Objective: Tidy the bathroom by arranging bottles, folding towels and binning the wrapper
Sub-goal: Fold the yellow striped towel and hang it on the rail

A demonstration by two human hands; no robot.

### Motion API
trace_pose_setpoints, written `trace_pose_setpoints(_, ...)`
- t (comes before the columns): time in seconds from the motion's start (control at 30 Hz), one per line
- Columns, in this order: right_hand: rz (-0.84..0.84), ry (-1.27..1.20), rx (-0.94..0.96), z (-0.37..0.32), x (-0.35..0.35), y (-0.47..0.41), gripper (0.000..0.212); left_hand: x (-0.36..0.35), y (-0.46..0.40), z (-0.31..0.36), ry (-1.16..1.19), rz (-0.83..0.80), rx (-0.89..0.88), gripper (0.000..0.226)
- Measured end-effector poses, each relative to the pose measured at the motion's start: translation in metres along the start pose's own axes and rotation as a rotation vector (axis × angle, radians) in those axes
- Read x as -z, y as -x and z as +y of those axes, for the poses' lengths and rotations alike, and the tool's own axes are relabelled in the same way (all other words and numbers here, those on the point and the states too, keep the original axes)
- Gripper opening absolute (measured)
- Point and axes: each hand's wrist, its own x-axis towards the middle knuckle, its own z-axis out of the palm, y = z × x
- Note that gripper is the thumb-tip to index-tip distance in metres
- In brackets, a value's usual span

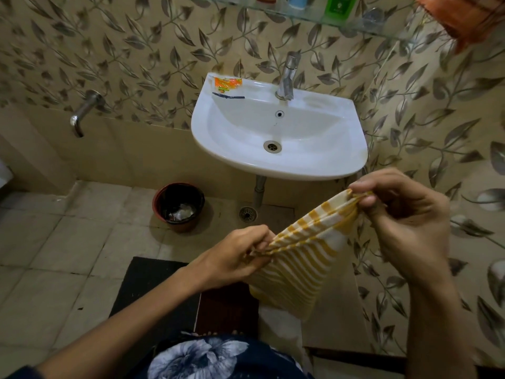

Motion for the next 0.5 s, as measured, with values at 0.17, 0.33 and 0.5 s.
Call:
trace_pose_setpoints(0.17, 0.183, 0.067, -0.102, 0.015, 0.016, 0.002, 0.025, 0.002, 0.014, 0.0, -0.145, -0.148, -0.005, 0.011)
trace_pose_setpoints(0.33, 0.236, 0.114, -0.164, 0.025, 0.022, 0.005, 0.028, 0.014, 0.014, -0.002, -0.241, -0.293, 0.224, 0.038)
trace_pose_setpoints(0.5, 0.087, 0.145, -0.249, 0.03, 0.003, 0.014, 0.043, 0.033, -0.011, 0.008, 0.04, -0.35, 0.58, 0.071)
